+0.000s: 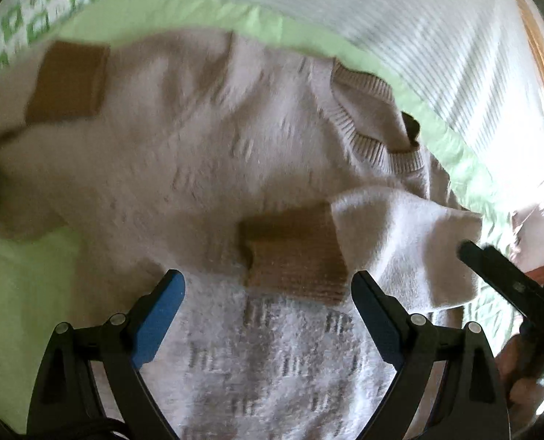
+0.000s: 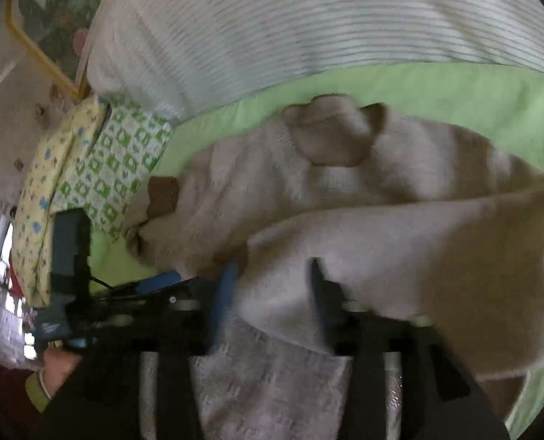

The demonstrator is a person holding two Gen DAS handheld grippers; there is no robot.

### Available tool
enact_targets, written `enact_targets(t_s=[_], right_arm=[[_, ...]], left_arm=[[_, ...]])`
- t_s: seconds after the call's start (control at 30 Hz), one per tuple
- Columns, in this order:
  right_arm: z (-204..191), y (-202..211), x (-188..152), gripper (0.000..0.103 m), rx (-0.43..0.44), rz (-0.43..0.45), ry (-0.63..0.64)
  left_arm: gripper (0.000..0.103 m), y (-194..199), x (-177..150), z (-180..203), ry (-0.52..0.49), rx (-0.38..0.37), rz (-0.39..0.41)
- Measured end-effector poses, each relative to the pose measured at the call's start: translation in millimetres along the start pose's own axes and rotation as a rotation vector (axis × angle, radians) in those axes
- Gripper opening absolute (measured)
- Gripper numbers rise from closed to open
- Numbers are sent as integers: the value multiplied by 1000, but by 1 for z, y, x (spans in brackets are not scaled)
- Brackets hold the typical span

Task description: Fold small clothes

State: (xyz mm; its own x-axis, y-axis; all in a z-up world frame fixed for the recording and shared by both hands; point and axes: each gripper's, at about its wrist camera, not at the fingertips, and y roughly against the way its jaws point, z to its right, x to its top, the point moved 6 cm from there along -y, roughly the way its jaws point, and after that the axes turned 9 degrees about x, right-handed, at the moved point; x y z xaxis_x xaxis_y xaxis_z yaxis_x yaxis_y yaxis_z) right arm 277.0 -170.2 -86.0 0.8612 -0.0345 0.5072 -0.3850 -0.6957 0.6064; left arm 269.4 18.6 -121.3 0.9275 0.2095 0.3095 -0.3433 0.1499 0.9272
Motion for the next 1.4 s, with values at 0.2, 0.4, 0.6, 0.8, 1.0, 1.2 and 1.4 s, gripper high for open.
enact_targets(t_s=[0.2,0.4,0.6,0.8,1.0,1.2,1.4], right_arm=[[25,51,2,60,-81,118,-70],[79,104,-10,60,-206,235,-224],[116,140,-8,60,-300,326,-318],[145,127,5,60,-334,299,-355],[163,80,16,60,-351,191,-340],[169,40,14,10,-341,53,-283],[171,76,24,9,-388,134,-276]], left_arm=[[93,-30,1,23,69,-40,-53],[11,-22,24,51,15,-112,42],[10,38,49,5,-8,-30,266],[10,14,39,-48,149,-53,182],[10,5,27,-41,93,-15,171],[10,8,30,-41,74,-23,179],[10,4,38,-17,-24,-27,216]])
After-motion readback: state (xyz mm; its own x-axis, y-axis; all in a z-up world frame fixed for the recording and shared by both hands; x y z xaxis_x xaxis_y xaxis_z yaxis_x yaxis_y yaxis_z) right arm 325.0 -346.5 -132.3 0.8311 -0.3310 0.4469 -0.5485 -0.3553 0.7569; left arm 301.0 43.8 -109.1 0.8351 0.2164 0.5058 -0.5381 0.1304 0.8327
